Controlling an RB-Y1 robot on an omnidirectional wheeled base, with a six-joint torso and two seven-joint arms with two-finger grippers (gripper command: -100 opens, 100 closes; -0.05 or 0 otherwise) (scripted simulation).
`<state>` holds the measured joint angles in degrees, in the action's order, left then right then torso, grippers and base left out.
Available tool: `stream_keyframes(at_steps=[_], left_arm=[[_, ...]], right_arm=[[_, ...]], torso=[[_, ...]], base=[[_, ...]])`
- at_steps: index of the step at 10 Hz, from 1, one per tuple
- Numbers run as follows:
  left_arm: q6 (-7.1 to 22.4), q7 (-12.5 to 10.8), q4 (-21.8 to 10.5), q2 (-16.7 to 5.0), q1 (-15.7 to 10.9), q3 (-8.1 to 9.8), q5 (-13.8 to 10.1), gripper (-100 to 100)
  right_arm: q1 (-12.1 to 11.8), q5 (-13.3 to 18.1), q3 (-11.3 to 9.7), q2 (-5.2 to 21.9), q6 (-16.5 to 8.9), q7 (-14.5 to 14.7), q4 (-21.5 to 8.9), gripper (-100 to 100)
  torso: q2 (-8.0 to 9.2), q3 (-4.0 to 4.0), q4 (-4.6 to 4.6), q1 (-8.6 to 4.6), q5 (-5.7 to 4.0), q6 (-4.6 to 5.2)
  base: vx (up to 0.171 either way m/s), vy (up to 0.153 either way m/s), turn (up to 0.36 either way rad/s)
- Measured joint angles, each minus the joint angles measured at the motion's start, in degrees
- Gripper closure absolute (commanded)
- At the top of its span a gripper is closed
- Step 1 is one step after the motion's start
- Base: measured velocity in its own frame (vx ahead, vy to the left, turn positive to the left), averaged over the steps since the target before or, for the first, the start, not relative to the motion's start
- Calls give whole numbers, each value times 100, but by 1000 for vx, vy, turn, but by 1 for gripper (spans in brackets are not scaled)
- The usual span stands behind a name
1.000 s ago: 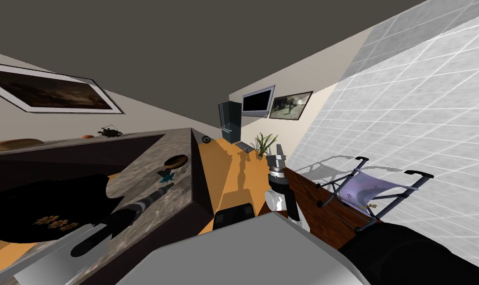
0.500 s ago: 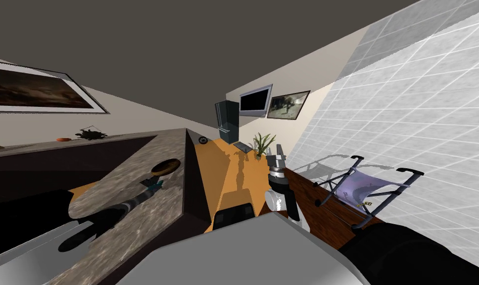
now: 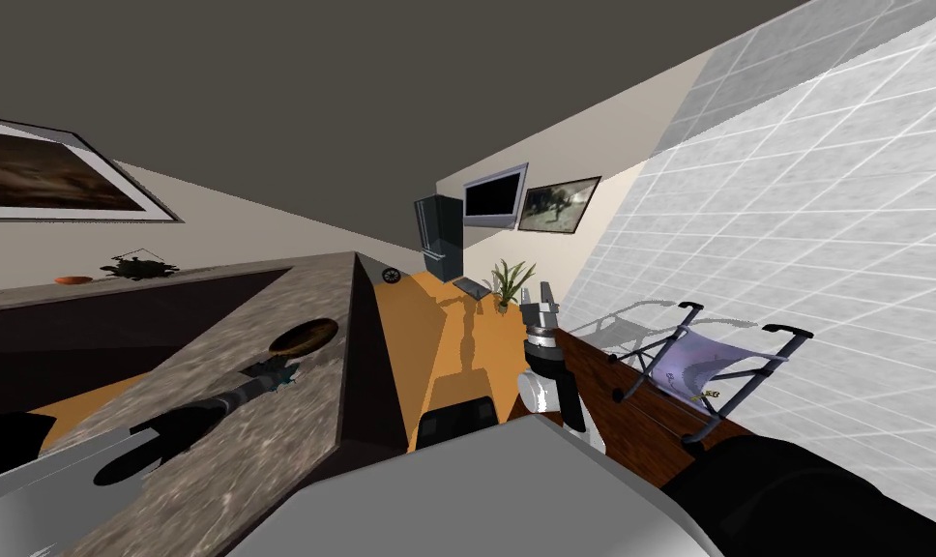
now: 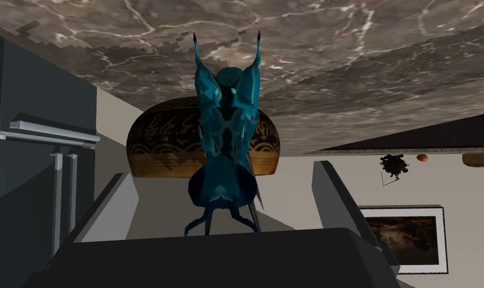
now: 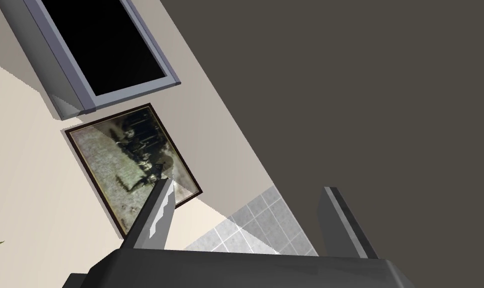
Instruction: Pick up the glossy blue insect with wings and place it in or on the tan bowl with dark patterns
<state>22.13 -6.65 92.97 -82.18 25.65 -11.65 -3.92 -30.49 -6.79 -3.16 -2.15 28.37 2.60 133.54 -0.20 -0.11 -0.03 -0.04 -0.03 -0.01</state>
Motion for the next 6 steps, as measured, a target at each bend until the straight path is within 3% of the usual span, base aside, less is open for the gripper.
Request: stream_keyframes(at_steps=[1, 2, 3, 6], left_arm=[[10, 1, -5, -12, -2, -1, -6, 0], [9, 1, -4, -11, -2, 0, -6, -100], [17, 4, -156, 31, -61, -37, -65, -100], [-16, -24, -599, 76, -114, -54, -260, -100]], right_arm=[[0, 0, 0, 0, 0, 0, 0, 0], [0, 0, 0, 0, 0, 0, 0, 0], [3, 0, -1, 0, 0, 0, 0, 0], [2, 0, 0, 0, -1, 0, -1, 0]], torso=[[11, 6, 2, 4, 2, -2], [19, 11, 4, 6, 2, -2], [37, 20, 7, 14, 5, 8], [53, 30, 12, 32, 15, 8]], base=[[0, 0, 0], [-59, 22, -334], [-131, 28, -420], [-120, 13, -231]])
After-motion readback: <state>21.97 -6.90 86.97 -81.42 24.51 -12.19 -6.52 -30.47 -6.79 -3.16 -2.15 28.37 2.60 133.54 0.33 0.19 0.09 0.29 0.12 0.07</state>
